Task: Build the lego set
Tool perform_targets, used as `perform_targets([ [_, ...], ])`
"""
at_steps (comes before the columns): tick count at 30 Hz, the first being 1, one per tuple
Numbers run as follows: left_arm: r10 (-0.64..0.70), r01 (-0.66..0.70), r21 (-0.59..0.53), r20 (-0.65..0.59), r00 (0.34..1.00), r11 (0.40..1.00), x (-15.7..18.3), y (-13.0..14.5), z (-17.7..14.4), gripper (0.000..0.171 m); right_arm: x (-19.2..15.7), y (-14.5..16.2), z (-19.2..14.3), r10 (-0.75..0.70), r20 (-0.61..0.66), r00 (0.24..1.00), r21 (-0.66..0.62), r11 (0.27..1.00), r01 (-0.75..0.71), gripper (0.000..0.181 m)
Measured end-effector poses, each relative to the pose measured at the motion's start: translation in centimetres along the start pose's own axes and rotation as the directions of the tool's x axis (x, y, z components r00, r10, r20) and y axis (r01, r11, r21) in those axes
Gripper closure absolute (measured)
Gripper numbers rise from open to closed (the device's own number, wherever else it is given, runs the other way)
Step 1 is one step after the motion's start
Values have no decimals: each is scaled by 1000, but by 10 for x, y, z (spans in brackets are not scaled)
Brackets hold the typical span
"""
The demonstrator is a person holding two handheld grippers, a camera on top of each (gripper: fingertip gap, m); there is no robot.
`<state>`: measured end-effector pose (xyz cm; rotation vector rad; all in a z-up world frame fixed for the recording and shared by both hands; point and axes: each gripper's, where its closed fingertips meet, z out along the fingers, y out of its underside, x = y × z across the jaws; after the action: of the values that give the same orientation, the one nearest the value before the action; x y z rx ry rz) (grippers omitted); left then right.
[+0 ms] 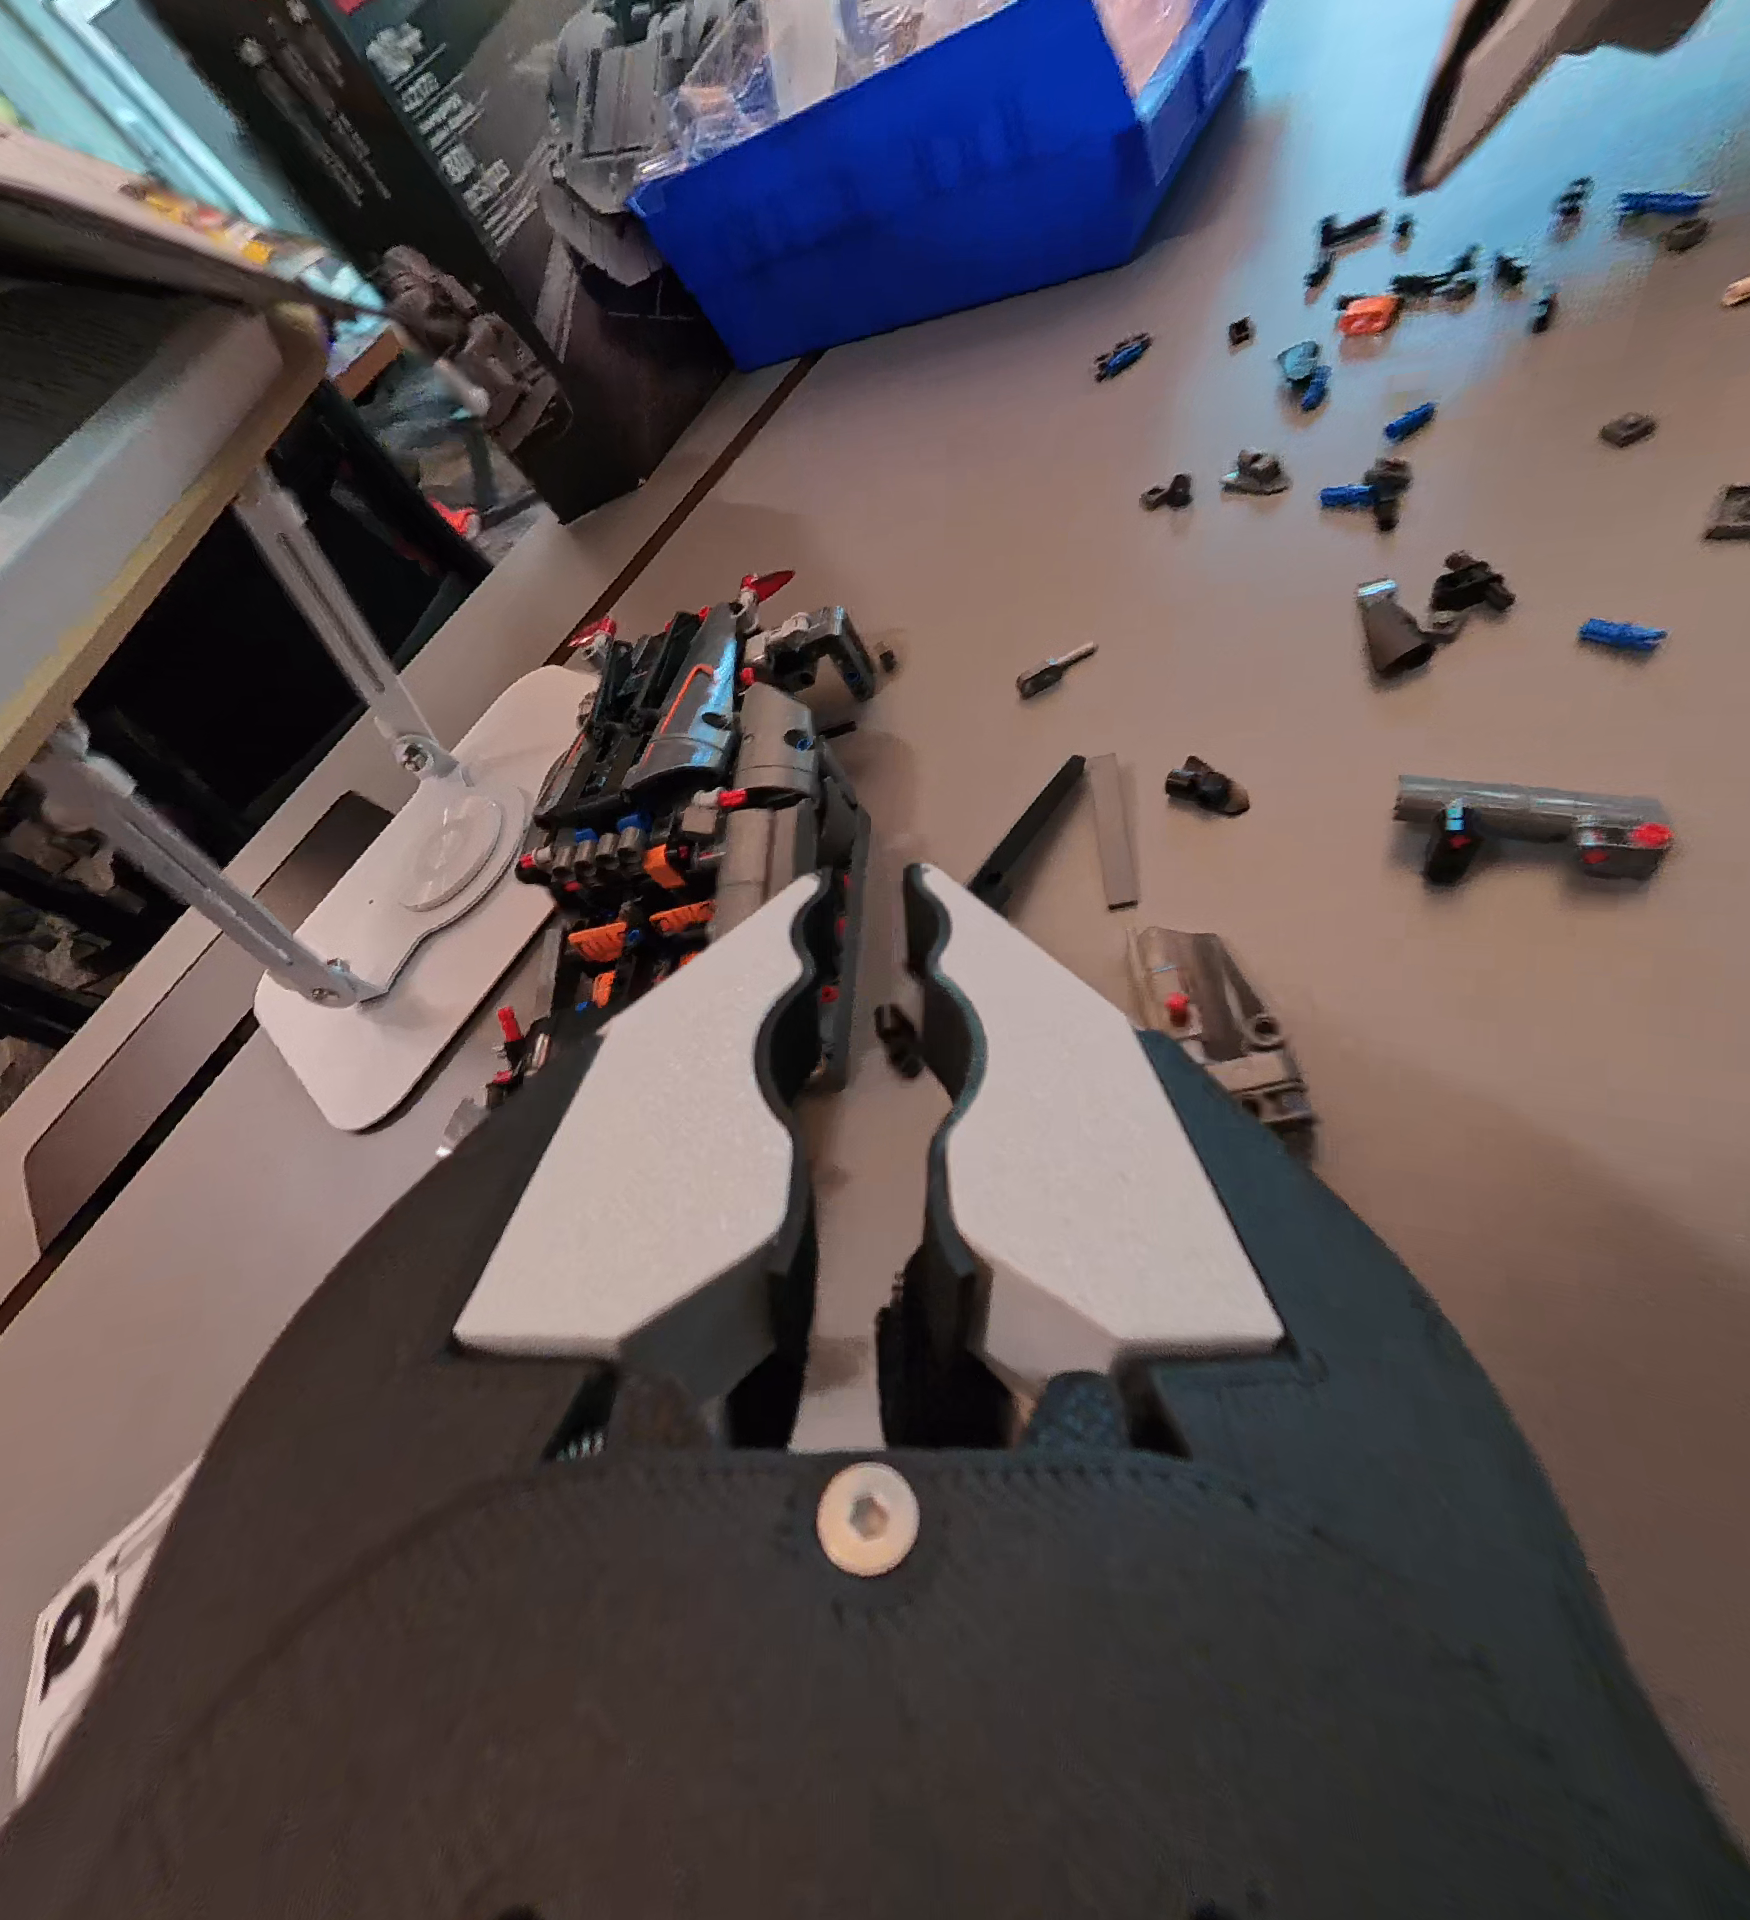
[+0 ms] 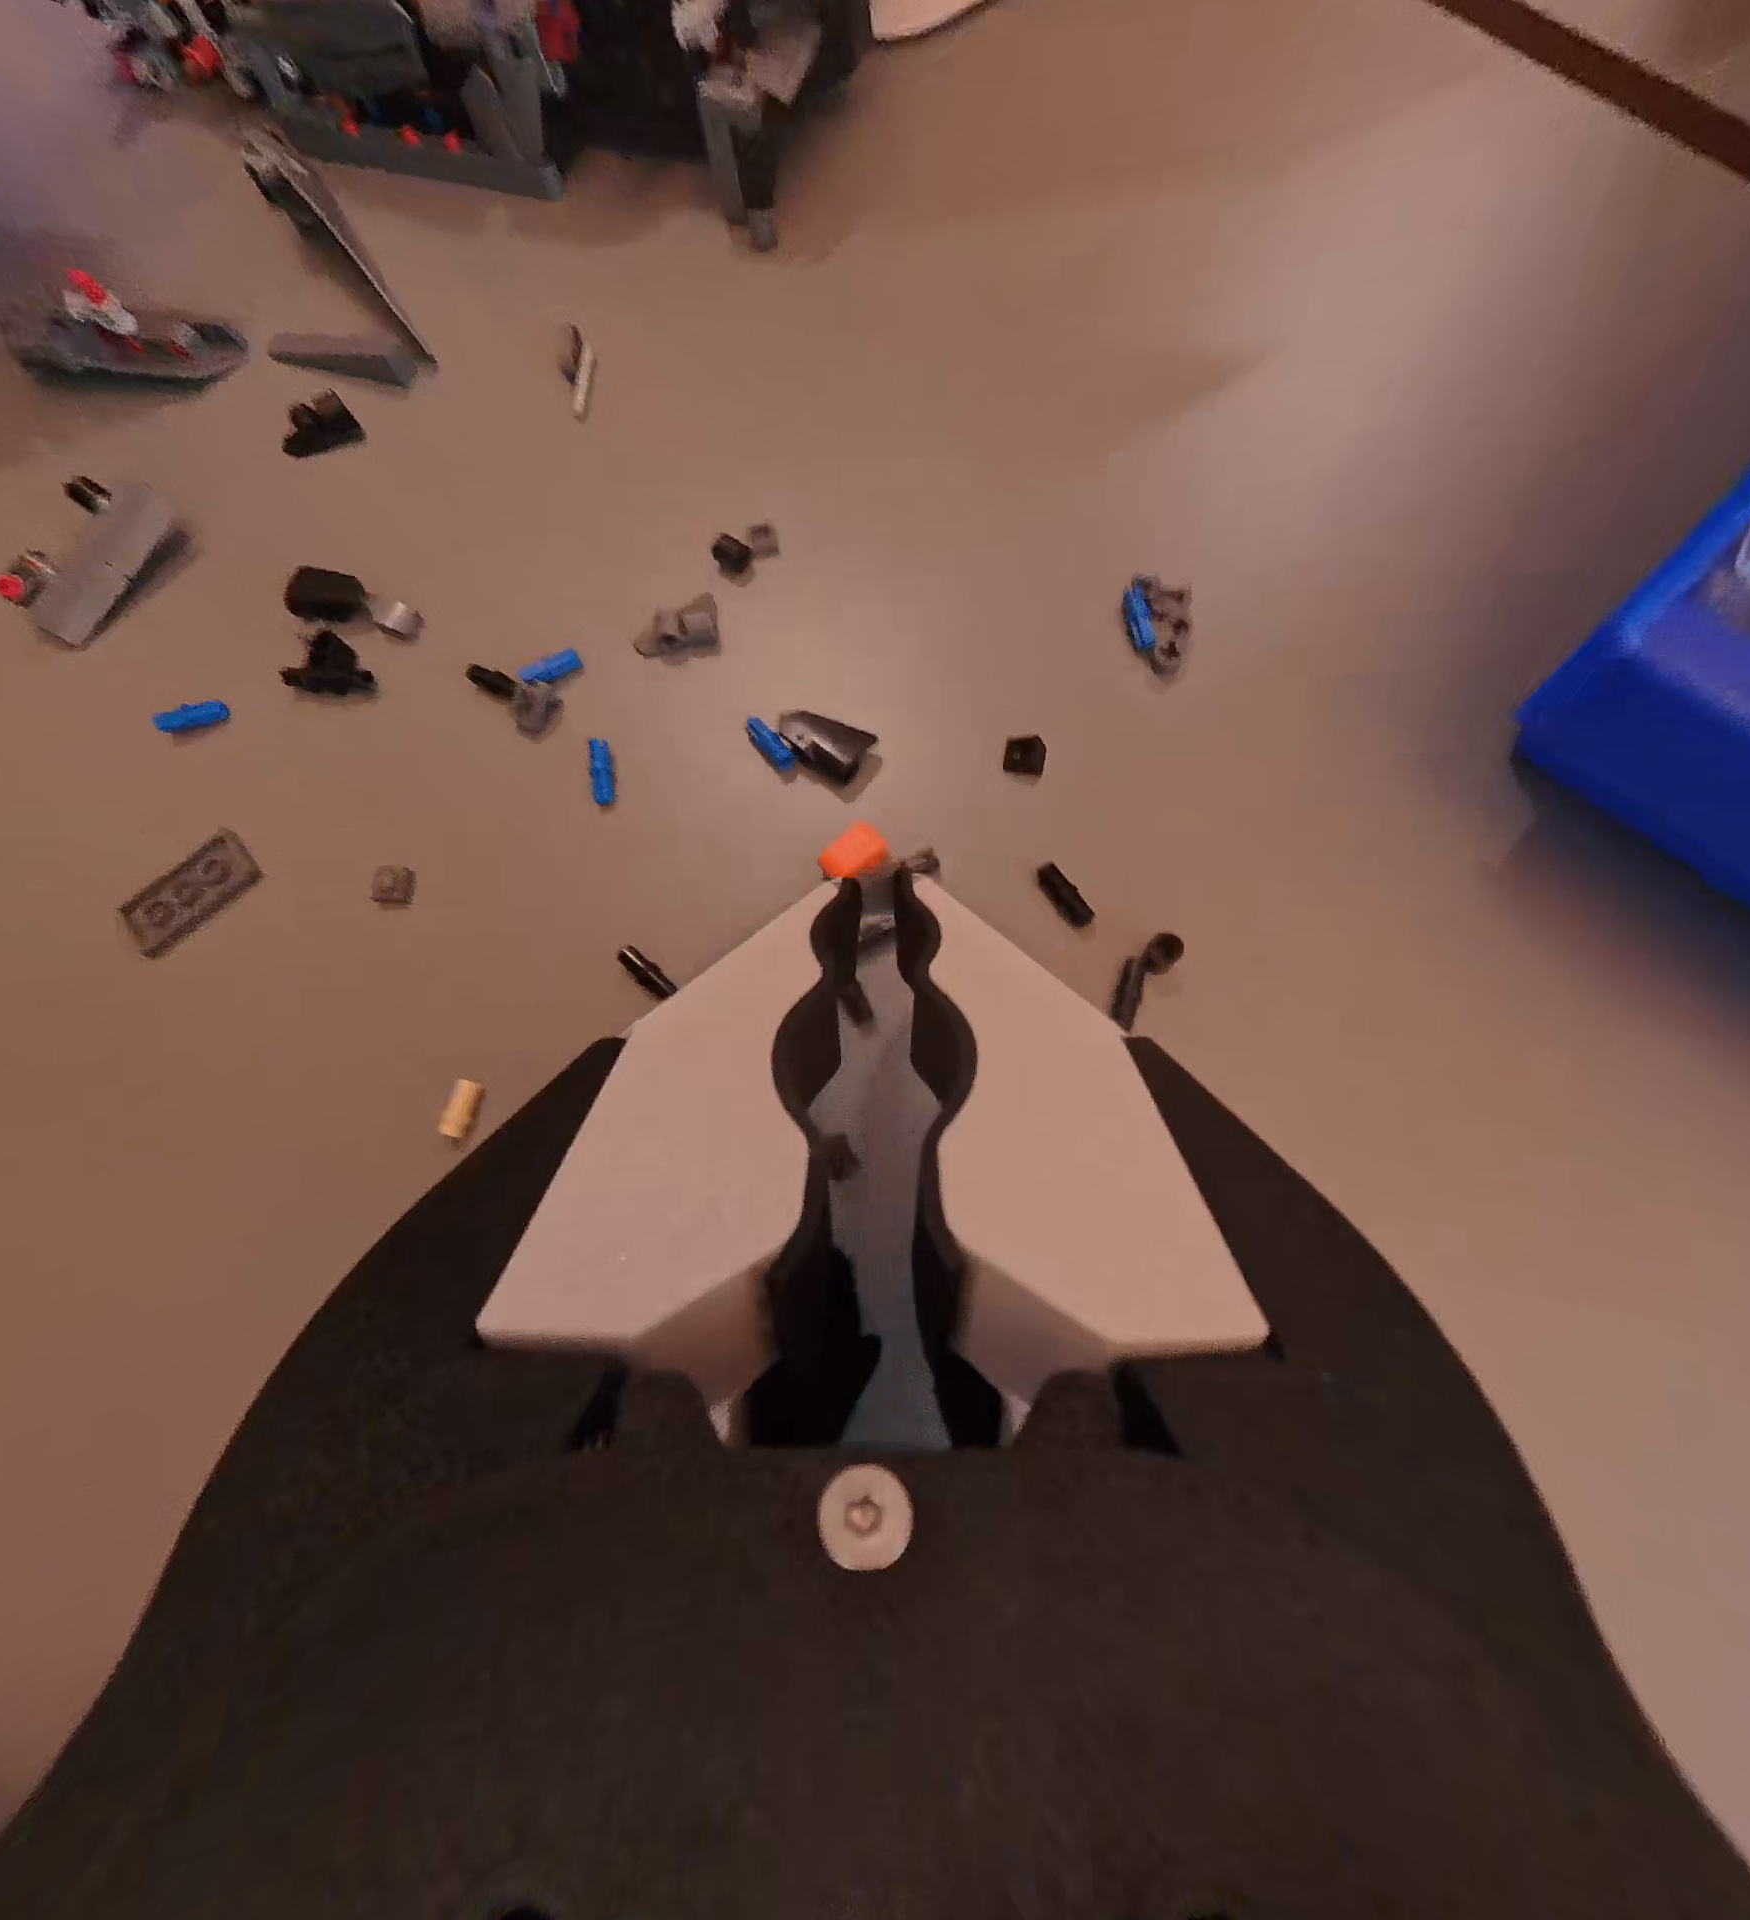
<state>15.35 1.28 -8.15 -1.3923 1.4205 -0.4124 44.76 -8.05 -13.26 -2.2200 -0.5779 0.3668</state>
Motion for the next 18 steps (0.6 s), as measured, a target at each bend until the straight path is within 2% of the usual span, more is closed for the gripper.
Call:
perform_targets([
  [2, 64, -64, 10, -52, 997, 998, 17, -11, 0, 156, -13, -14, -3, -27, 14, 1000, 32, 999, 27, 177],
  [4, 117, -118, 1, -155, 981, 993, 43, -18, 3, 149, -35, -23, -1, -42, 65, 997, 59, 998, 39, 177],
  [7, 208, -230, -28, -330, 921, 973, 86, -16, 10, 142, -71, -30, 4, -81, 115, 990, 69, 995, 73, 177],
  [9, 275, -313, -33, -396, 876, 949, 105, -15, 14, 137, -99, -39, 8, -102, 168, 981, 107, 991, 85, 181],
  [14, 391, -446, 7, -495, 776, 895, 127, -13, 23, 126, -152, -41, 29, -147, 263, 953, 104, 987, 124, 181],
  [18, 408, -486, 10, -558, 723, 874, 135, -5, 24, 127, -154, -32, 36, -122, 266, 956, 83, 991, 104, 181],
])
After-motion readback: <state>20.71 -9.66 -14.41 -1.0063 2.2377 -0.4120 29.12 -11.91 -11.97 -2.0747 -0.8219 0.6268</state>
